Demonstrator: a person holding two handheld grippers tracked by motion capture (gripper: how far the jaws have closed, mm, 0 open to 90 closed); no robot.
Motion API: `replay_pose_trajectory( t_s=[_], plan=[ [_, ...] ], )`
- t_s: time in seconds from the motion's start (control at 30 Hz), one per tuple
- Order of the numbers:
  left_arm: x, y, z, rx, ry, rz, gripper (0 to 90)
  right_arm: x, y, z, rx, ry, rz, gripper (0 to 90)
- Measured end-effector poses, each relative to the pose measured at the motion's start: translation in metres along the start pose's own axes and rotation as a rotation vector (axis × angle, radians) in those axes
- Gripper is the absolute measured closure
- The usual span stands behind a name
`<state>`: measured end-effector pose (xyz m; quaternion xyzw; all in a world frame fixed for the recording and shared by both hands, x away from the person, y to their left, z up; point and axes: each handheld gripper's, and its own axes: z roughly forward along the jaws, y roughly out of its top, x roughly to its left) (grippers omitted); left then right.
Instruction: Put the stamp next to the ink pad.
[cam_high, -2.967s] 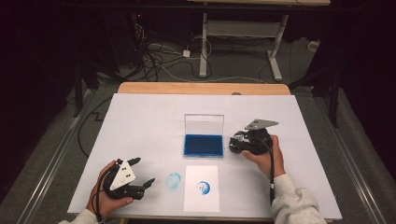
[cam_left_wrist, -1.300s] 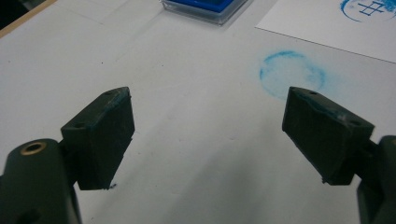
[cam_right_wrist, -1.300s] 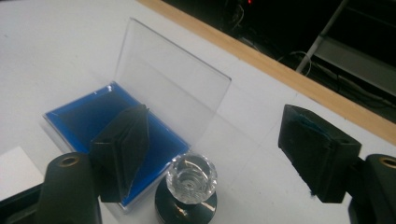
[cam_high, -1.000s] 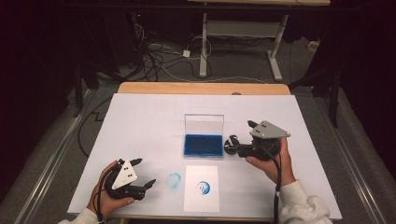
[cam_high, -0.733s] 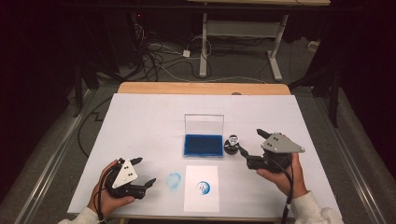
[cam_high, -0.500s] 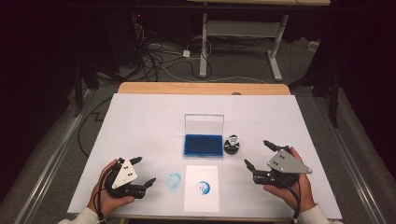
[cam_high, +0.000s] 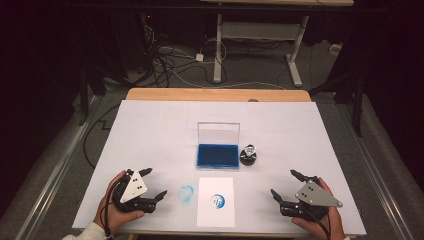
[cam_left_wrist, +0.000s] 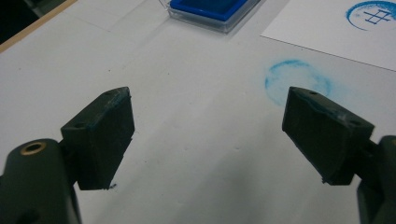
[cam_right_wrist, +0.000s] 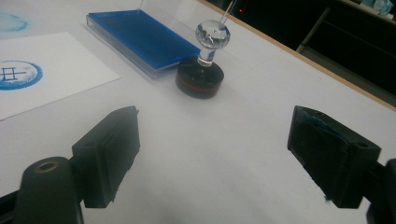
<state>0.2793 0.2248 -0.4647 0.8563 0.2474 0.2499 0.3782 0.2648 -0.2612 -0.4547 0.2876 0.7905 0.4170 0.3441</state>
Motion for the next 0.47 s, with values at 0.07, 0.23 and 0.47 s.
replay_pose_trajectory(
  t_s=[0.07,0.23,0.47],
  plan=[
    [-0.0001,0.0002,0.0013,0.006,-0.002,0.001,16.4,-0.0006,-0.0012,0.0000,0.004,0.006,0.005,17.3],
    [0.0006,0.0014,0.0036,0.006,-0.008,0.001,16.4,-0.0011,-0.0005,0.0003,-0.009,0.014,0.017,17.3],
    [0.0017,0.0020,0.0053,0.007,-0.010,-0.005,16.4,-0.0020,-0.0005,0.0012,-0.009,0.018,0.023,17.5]
  ],
)
